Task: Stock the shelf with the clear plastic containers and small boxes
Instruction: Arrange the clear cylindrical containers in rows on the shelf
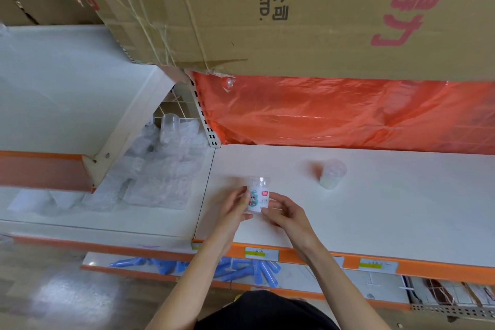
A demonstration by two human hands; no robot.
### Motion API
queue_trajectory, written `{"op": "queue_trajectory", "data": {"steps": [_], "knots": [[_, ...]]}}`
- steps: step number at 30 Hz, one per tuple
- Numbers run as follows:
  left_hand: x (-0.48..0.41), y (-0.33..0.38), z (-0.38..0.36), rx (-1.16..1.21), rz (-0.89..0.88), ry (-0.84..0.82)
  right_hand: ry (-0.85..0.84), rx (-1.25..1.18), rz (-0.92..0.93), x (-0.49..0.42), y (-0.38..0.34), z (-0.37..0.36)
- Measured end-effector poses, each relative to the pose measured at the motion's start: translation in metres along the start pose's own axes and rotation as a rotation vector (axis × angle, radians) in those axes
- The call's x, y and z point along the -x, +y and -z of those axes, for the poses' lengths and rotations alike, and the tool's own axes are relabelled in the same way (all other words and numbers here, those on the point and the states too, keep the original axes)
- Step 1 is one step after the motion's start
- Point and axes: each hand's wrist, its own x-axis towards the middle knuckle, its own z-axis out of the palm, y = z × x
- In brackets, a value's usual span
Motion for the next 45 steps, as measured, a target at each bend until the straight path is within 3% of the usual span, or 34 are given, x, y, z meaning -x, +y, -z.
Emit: {"op": "queue_trajectory", "data": {"steps": [7, 18, 21, 23, 28, 45], "knots": [[0.001, 0.002, 0.003, -0.042, -0.063, 0.002, -0.054, 0.045, -0.005, -0.006, 0.001, -0.004], [-0.024, -0.007, 0.020, -0.231, -0.126, 0.019, -0.003, 0.030, 0.037, -0.030, -0.002, -0.014], [-0.044, -0.028, 0.039, -0.678, -0.279, 0.210, 0.067, 0.062, 0.047, -0.048, -0.002, -0.016], [-0.054, -0.042, 0.049, -1.024, -0.248, 0.316, 0.121, 0.097, 0.050, -0.066, -0.003, -0.015], [-0.068, -0.047, 0.050, -1.376, -0.265, 0.268, 0.172, 0.327, 0.059, -0.116, -0.004, -0.015], [-0.077, -0.060, 0.052, -1.370, -0.325, 0.329, 0.175, 0.716, 0.194, -0.199, -0.005, -0.051]]}}
